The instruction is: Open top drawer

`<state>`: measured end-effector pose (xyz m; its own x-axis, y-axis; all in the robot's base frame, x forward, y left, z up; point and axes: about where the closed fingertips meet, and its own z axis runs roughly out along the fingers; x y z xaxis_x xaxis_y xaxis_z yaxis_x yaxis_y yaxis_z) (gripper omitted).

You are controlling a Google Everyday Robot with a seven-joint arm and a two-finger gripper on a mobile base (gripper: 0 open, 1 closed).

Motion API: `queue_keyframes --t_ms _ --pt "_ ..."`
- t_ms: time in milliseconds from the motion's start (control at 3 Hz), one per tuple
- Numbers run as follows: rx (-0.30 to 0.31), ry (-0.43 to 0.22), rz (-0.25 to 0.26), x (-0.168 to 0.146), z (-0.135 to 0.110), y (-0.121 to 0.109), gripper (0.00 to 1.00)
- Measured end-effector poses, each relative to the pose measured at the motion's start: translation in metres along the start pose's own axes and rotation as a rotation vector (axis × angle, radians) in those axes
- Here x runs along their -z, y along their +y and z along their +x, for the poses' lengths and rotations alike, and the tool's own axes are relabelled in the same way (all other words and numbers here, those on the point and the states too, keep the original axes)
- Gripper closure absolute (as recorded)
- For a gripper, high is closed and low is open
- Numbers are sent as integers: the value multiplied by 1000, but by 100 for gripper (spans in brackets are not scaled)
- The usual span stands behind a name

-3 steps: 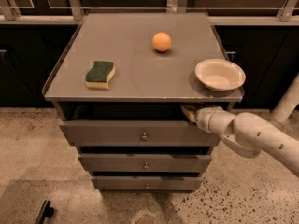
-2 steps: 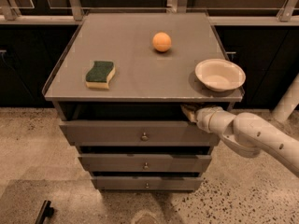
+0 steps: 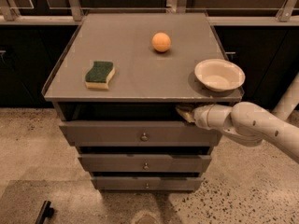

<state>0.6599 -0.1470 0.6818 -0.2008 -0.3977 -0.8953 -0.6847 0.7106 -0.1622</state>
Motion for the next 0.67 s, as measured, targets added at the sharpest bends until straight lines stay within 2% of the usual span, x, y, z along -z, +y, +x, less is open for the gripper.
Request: queue_keyframes --t_ms 333,667 --pt "14 23 -43 4 4 7 100" --pt "14 23 -43 3 5 7 100"
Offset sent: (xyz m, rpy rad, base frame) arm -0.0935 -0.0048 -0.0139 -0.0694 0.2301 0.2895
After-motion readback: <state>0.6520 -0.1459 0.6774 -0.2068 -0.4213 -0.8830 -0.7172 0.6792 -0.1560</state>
